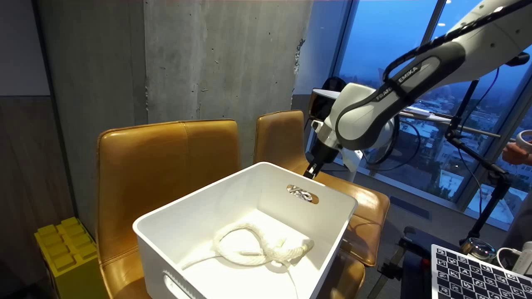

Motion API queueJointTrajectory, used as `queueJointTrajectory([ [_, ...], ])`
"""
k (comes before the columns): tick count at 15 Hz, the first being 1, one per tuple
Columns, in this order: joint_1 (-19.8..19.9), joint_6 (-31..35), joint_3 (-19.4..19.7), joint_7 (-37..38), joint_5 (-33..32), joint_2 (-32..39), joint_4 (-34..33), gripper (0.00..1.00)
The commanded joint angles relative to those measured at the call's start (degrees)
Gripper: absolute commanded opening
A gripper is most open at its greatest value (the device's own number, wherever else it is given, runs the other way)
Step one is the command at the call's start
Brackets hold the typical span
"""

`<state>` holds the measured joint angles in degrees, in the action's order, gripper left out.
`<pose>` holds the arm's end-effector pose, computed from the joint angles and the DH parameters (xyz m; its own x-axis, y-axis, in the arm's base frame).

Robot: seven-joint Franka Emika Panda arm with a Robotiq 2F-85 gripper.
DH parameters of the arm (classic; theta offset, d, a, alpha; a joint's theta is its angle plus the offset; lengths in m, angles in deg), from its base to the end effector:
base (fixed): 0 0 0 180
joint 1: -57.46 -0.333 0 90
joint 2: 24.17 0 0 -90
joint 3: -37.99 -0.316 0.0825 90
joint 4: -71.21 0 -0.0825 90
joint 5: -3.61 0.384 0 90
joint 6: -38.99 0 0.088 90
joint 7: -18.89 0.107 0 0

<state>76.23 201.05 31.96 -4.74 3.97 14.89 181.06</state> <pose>0.6261 -0.1454 0.1581 0.9594 0.1516 0.2378 0.1492 -0.9884 0.0283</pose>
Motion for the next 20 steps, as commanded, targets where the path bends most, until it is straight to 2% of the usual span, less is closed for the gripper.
queueJointTrajectory([
  [1,-1.77,-3.26,-0.01,-0.28,-1.50,-13.06,8.27,0.02],
  [5,-3.17,-8.52,0.48,-1.38,-0.01,-23.17,9.99,0.02],
  [11,-5.53,-16.23,2.51,-2.67,3.27,-31.38,7.58,0.02],
  [15,-9.08,-18.46,3.26,-1.84,3.39,-36.72,6.16,0.02],
  [20,-15.19,-22.59,2.67,1.19,2.37,-42.26,-1.62,0.02],
])
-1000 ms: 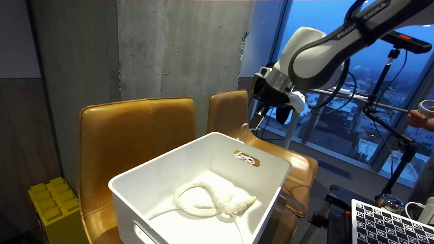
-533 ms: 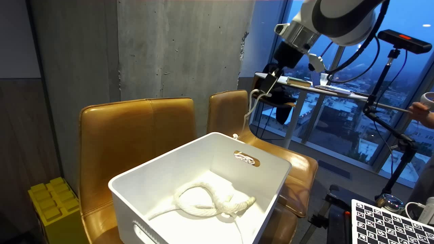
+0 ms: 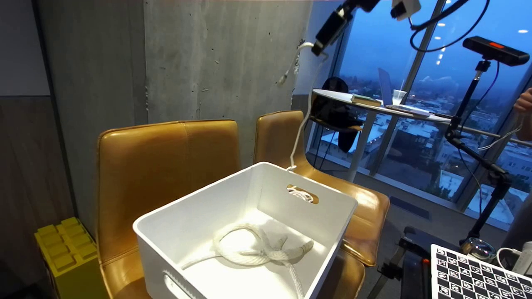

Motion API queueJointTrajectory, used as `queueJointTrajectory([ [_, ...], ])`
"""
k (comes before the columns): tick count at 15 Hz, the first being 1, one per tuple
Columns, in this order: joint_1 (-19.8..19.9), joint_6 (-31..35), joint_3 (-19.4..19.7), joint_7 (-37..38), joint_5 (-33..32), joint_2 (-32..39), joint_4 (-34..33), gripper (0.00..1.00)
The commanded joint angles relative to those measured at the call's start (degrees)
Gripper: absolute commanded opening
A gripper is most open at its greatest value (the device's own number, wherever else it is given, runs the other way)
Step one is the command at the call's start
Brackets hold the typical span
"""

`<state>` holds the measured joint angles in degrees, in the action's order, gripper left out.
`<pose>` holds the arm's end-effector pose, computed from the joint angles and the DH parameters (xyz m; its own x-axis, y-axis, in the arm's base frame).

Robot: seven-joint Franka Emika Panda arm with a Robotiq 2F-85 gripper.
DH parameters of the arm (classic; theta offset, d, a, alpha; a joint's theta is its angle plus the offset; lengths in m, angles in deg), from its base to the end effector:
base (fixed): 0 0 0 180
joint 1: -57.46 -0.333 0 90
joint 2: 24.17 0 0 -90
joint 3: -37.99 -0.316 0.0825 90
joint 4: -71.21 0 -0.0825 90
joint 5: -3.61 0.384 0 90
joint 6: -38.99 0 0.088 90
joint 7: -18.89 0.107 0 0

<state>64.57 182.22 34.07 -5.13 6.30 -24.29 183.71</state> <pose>0.5978 -0.0336 0.5325 0.8106 0.3277 0.4852 0.2809 -0.9448 0.1689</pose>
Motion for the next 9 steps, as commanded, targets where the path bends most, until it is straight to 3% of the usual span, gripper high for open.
queueJointTrajectory([
  [1,-4.79,-5.05,0.32,2.48,-0.39,-3.64,-6.72,0.02],
  [9,-11.58,-12.85,-2.15,8.39,-4.02,-2.31,-21.95,0.02],
])
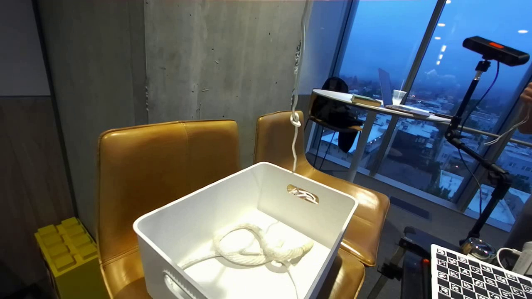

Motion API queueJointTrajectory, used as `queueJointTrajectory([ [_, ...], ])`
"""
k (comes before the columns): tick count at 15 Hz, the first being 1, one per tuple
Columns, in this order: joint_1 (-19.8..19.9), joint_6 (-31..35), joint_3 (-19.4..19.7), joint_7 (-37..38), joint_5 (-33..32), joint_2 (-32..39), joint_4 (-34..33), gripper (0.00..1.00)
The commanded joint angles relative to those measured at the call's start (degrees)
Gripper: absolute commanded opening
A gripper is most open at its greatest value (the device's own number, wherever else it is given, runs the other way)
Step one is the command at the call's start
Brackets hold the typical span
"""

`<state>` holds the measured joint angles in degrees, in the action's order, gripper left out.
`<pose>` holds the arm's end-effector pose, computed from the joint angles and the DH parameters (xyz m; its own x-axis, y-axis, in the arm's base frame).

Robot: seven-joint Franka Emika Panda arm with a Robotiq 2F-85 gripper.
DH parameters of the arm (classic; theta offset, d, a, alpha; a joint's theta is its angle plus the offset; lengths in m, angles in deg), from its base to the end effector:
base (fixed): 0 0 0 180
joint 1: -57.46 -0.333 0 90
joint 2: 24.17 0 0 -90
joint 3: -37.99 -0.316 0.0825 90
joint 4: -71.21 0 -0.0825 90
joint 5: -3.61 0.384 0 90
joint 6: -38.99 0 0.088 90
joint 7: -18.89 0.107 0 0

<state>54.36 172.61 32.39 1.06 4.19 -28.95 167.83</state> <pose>0.5723 0.0906 0.7035 0.6561 0.4084 0.6346 0.3692 -0.9071 0.2020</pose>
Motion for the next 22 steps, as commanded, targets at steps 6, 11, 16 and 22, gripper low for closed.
queueJointTrajectory([
  [6,-3.74,-10.56,-2.17,4.45,-3.92,7.35,-20.32,0.02],
  [11,-8.12,-20.31,-5.33,8.98,-6.74,12.39,-34.94,0.02],
  [16,-16.37,-27.61,-9.48,16.32,-14.83,17.97,-48.59,0.02],
  [22,-27.83,-31.00,-9.79,22.24,-22.86,25.09,-56.51,0.02],
])
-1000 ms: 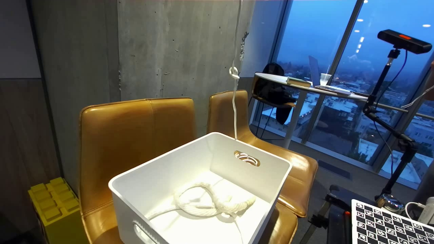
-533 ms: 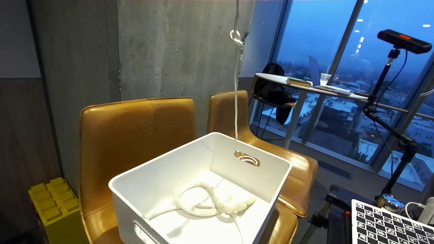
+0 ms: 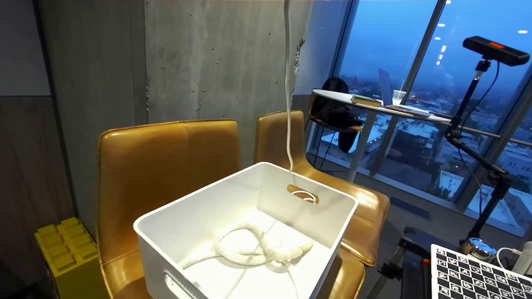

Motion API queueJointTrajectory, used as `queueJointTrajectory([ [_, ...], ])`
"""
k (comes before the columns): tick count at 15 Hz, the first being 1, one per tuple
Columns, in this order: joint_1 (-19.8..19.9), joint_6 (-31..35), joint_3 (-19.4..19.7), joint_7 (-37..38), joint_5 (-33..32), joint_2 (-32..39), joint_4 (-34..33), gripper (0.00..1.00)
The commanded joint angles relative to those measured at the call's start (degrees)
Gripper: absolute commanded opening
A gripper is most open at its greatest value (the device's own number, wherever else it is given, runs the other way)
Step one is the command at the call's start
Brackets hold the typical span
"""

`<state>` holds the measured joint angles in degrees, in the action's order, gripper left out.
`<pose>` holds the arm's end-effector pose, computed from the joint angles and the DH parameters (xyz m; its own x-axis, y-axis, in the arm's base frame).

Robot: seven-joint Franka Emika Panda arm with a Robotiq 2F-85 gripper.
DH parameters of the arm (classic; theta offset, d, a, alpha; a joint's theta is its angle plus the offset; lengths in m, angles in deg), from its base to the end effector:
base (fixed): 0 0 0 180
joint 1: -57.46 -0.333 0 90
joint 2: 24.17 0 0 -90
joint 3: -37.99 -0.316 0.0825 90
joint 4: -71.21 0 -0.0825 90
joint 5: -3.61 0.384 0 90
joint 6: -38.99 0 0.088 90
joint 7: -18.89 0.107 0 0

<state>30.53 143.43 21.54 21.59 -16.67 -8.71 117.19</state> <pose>0.4799 0.3515 0.8604 0.5371 0.4839 0.6909 0.5026 -0.8414 0.1987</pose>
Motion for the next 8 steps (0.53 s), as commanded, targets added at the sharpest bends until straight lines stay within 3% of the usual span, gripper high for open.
queueJointTrajectory([
  [1,-4.43,-1.87,1.53,1.51,-1.31,5.99,-6.61,0.02],
  [3,-1.45,-0.23,0.67,1.28,1.22,6.11,-3.26,0.02],
  [8,8.39,4.72,0.76,1.03,9.58,2.64,13.59,0.02],
])
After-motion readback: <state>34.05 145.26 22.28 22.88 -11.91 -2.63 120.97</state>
